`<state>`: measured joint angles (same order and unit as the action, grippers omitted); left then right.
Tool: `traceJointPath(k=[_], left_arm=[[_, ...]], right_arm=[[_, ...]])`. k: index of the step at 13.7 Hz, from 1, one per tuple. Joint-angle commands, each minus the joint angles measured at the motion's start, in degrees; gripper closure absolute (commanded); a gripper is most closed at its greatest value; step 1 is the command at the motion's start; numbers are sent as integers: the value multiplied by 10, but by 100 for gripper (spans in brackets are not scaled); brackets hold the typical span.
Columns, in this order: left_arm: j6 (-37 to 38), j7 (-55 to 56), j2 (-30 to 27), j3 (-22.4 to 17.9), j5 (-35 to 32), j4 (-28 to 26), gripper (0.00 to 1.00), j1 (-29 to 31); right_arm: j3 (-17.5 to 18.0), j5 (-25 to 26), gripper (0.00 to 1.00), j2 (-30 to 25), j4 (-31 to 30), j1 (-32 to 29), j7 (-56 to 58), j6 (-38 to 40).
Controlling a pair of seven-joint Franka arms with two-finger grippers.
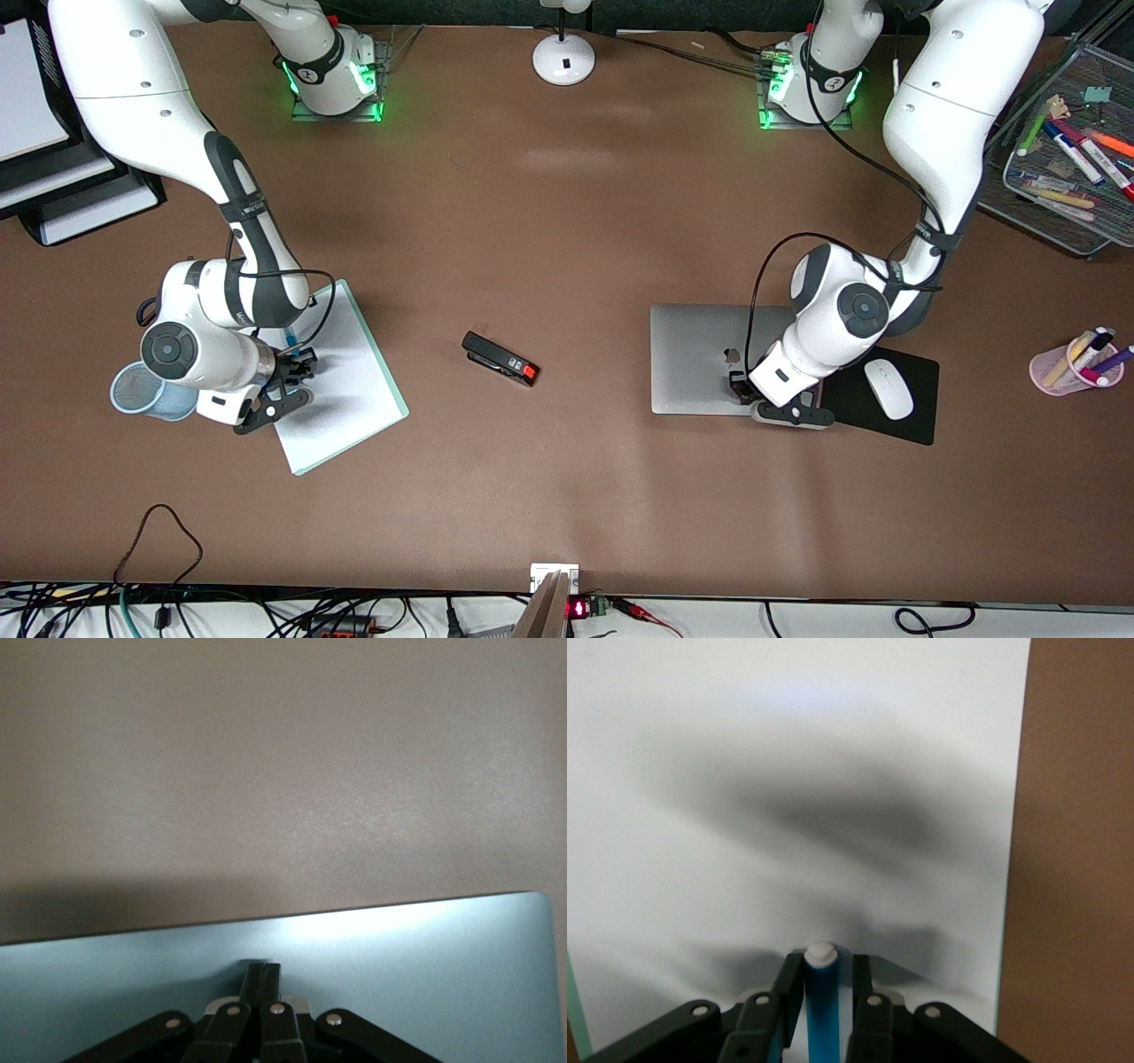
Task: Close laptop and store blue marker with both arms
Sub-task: 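Lift the marker toward the pen cup while the left gripper withdraws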
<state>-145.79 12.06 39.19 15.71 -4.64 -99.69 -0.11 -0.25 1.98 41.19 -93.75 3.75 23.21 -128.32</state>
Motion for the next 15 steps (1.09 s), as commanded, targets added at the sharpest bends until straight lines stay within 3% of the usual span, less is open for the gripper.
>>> traceJointPath(k=[1,8,11,12,13,14,15], left_arm=[[99,-2,-61,3,-14,13,100,0],[295,-3,-183,5,-14,18,99,1],[393,-4,-230,6,-14,19,87,1],[427,-5,-240,6,-13,30,72,1],[463,-8,-240,5,-13,45,47,0],[490,-22,-240,6,-13,61,6,0],[508,-38,-240,6,-12,74,0,0]], right_arm=[[0,-2,73,7,6,0,4,-4],[0,-3,86,6,9,-1,3,-4],[0,1,91,2,23,0,6,-4],[0,-1,91,2,46,0,5,2],[0,-2,91,-1,53,-1,5,3],[0,-3,91,-13,54,-3,7,3],[0,-3,91,-23,55,-3,15,3]])
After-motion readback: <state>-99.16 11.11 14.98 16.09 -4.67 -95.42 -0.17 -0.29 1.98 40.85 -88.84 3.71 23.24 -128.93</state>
